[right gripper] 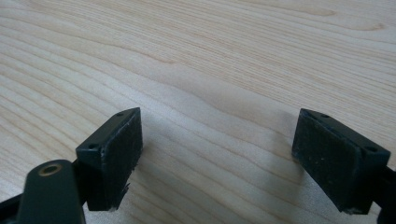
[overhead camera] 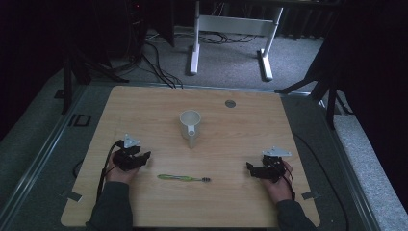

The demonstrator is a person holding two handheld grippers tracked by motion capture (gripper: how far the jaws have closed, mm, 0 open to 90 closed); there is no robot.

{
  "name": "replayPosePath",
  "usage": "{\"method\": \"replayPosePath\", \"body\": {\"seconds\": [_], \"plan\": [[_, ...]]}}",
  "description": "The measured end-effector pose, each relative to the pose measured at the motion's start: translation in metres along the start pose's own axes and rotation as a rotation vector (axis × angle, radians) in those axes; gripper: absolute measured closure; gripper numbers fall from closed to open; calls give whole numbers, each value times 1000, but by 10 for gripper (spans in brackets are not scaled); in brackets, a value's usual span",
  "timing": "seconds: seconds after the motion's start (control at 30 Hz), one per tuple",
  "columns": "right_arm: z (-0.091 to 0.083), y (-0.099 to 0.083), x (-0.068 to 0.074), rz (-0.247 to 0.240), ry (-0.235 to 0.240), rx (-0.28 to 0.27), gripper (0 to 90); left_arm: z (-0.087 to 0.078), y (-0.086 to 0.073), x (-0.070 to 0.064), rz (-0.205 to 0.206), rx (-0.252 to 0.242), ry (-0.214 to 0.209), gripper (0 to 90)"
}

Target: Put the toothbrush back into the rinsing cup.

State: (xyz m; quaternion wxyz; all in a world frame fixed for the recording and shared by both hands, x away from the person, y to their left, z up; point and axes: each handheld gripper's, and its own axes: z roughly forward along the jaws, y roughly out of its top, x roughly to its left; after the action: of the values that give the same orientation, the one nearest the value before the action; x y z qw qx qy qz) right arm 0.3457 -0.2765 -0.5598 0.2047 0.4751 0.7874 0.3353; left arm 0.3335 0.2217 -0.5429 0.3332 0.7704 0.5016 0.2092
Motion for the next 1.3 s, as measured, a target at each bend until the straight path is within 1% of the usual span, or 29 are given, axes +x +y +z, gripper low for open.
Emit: {"method": "replayPosePath", "body": {"seconds": [0.1, 0.2, 0.33, 0.43, 0.5, 0.6, 0.73, 0.83, 0.9, 0.93, 1.13, 1.2, 1.3], "plan": [[0, 0, 0, 0, 0, 0, 160, -9, 2, 3, 1, -20, 6, 500], [0, 0, 0, 0, 0, 0, 159, -16, 4, 4, 1, -42, 1, 496], [0, 0, 0, 0, 0, 0, 160, -21, 5, 6, 10, -49, 7, 493], [0, 0, 0, 0, 0, 0, 159, -26, 6, 8, 7, -55, 2, 491], [0, 0, 0, 0, 0, 0, 159, -29, 6, 9, 10, -58, 7, 490], [0, 0, 0, 0, 0, 0, 159, -33, 7, 13, 15, -60, 9, 487], [0, 0, 0, -1, 0, 0, 159, -39, 7, 17, 10, -67, 6, 482], [0, 0, 0, -1, 0, 0, 160, -47, 6, 25, 3, -79, 14, 483], [0, 0, 0, -1, 0, 0, 159, -49, 6, 26, 2, -81, 14, 483], [0, 0, 0, 0, 0, 0, 159, -53, 5, 29, 7, -86, 16, 483], [0, 0, 0, -1, 0, 0, 159, -62, 6, 35, 8, -98, 15, 483], [0, 0, 0, -1, 0, 0, 159, -65, 7, 36, 15, -102, 18, 483], [0, 0, 0, -1, 0, 0, 159, -68, 8, 38, 18, -107, 10, 483]]}}
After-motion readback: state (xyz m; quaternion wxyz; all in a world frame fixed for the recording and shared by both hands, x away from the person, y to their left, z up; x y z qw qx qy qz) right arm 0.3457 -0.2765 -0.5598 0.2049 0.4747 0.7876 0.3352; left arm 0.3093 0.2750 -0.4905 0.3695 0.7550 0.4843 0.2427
